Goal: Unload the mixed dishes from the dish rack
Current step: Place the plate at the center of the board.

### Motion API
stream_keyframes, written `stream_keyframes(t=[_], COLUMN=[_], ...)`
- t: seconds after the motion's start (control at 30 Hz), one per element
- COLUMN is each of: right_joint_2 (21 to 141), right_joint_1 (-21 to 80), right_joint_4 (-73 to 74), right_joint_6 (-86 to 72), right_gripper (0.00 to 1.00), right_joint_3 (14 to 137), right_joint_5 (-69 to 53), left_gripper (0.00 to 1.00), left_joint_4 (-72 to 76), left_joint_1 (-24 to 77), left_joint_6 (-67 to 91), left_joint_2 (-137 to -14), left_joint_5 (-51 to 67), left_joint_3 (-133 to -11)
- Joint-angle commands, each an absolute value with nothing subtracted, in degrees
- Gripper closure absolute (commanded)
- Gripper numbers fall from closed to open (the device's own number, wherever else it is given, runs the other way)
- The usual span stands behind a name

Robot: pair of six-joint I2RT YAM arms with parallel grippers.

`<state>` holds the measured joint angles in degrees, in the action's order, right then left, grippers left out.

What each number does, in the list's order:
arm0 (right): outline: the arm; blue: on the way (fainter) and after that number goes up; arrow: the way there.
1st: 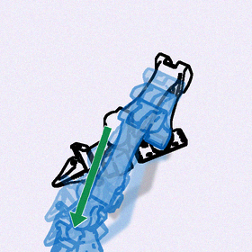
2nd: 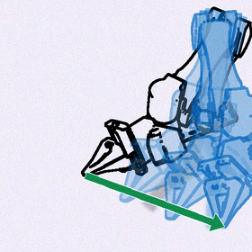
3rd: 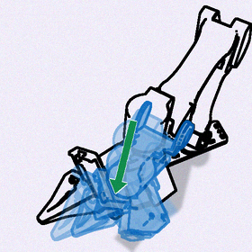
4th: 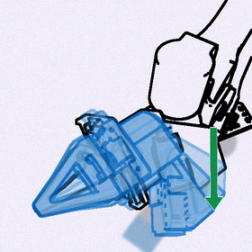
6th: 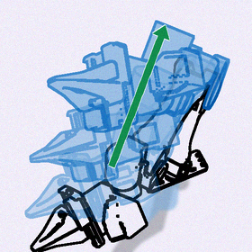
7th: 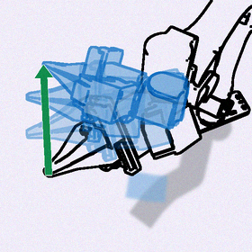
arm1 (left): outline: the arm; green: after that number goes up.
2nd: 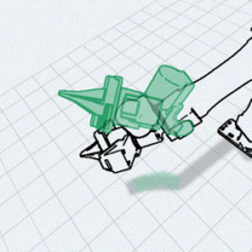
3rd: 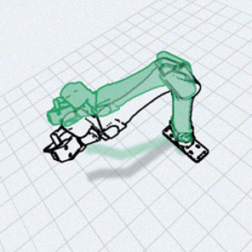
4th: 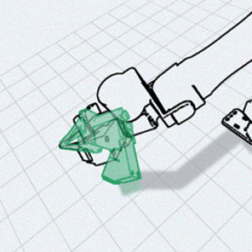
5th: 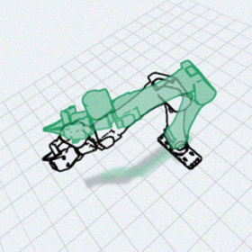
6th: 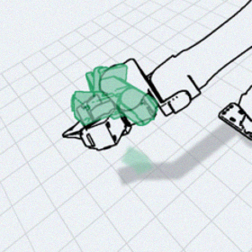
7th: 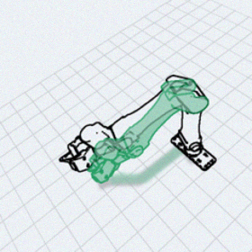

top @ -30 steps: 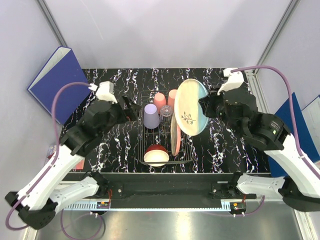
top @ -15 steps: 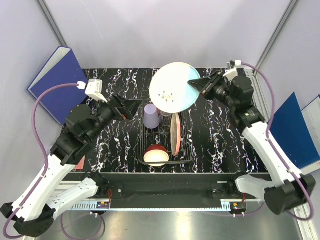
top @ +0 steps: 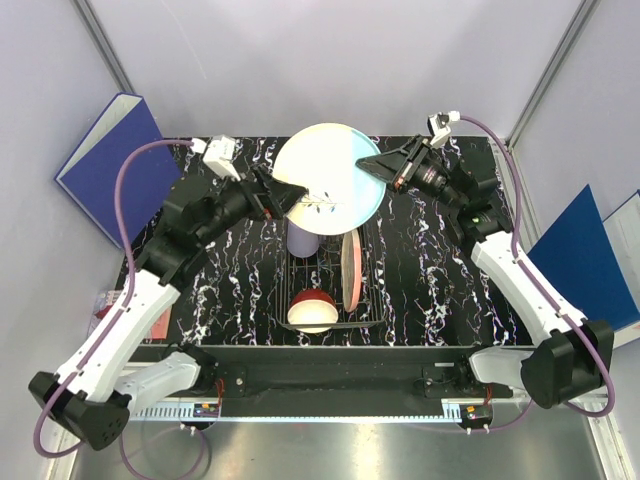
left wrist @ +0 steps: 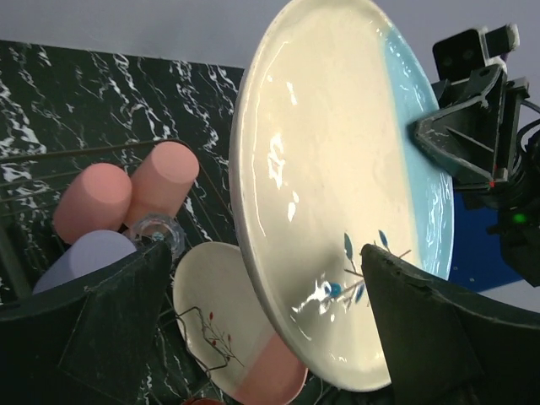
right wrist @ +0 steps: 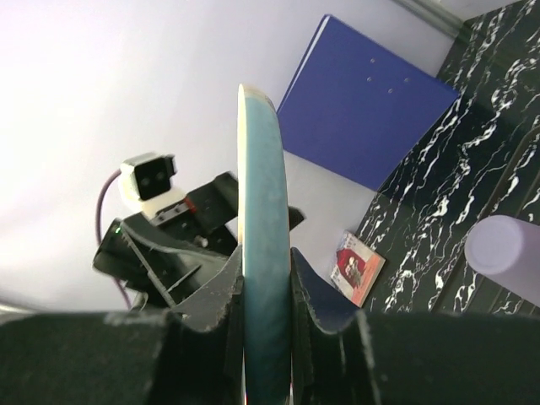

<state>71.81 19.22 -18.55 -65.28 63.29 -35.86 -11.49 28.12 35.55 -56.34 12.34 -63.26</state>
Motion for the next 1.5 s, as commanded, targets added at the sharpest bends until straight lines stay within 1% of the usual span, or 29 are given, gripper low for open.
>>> stream_keyframes(t=[0.0, 0.03, 0.1, 0.13, 0.17, 0.27, 0.3, 0.37, 0.4, 0.63, 0.73, 0.8, 0.87, 0.9, 0.93, 1.03, 1.17, 1.3, 1.47], right_joint_2=[70.5, 70.7, 71.0, 71.1, 71.2, 72.2, 72.4, 72.8, 72.8, 72.6, 72.7, 72.9, 72.9, 72.8, 72.4, 70.8, 67.1, 62.1, 53.7], right_joint_1=[19.4, 19.4, 19.5, 19.4, 19.4, 19.5, 19.6, 19.5, 19.5, 19.5, 19.5, 19.5, 19.5, 19.4, 19.5, 19.4, 19.4, 19.4, 19.4], right_joint_4=[-29.7, -30.0, -30.1, -30.0, -30.0, -30.8, -31.5, -31.9, -32.1, -30.0, -29.1, -27.5, -25.6, -22.9, -21.3, -11.6, 1.7, 8.3, 13.5], right_joint_6=[-69.2, -69.3, -69.3, -69.3, -69.2, -70.0, -70.2, -70.6, -70.7, -69.1, -68.5, -68.2, -66.6, -65.8, -64.1, -57.8, -51.1, -46.9, -42.0], right_gripper=[1.0, 1.0, 1.0, 1.0, 1.0, 1.0, 1.0, 1.0, 1.0, 1.0, 1.0, 1.0, 0.57, 0.41, 0.19, 0.01, 0.0, 0.0, 0.0], right_joint_3=[64.1, 63.7, 63.0, 62.7, 62.5, 61.7, 61.4, 60.9, 60.6, 61.0, 61.4, 62.3, 63.1, 64.0, 64.5, 67.8, 71.9, 71.8, 69.3], right_joint_5=[-39.7, -40.1, -40.5, -41.0, -41.1, -42.0, -42.2, -42.3, -42.3, -42.6, -43.1, -43.5, -43.8, -43.7, -43.2, -40.3, -33.7, -24.7, -19.3], left_gripper=[0.01, 0.01, 0.11, 0.18, 0.34, 0.61, 0.81, 0.97, 1.0, 1.0, 1.0, 1.0, 1.0, 1.0, 1.0, 1.0, 1.0, 1.0, 1.0], left_joint_4=[-4.3, -3.2, -2.1, -1.4, -1.1, -0.5, -0.4, -0.4, -0.3, 2.4, 6.8, 6.9, 5.7, 5.6, 5.4, 4.5, 1.1, 0.2, 0.2], left_joint_1=[27.8, 27.8, 27.7, 27.7, 27.6, 27.3, 27.2, 26.8, 26.6, 23.8, 22.1, 20.8, 19.9, 18.8, 18.1, 14.9, 10.4, 2.5, -4.8], left_joint_6=[37.7, 37.9, 38.2, 38.3, 38.3, 38.3, 38.7, 38.9, 39.4, 42.1, 45.2, 46.9, 47.4, 48.2, 48.8, 50.6, 53.2, 56.9, 60.1], left_joint_2=[-58.7, -58.9, -59.0, -58.9, -58.8, -58.9, -58.8, -58.5, -58.2, -56.1, -55.8, -56.2, -56.4, -56.6, -56.7, -56.5, -56.2, -57.3, -61.7], left_joint_5=[19.5, 19.6, 20.0, 20.1, 20.6, 22.0, 22.3, 22.6, 22.6, 23.3, 26.2, 27.4, 27.2, 27.5, 27.7, 27.8, 24.8, 23.6, 21.7], left_joint_3=[-65.2, -65.0, -64.4, -64.3, -64.2, -64.4, -64.6, -64.6, -64.3, -61.4, -58.7, -58.3, -58.7, -58.9, -58.9, -59.3, -60.8, -62.0, -63.9])
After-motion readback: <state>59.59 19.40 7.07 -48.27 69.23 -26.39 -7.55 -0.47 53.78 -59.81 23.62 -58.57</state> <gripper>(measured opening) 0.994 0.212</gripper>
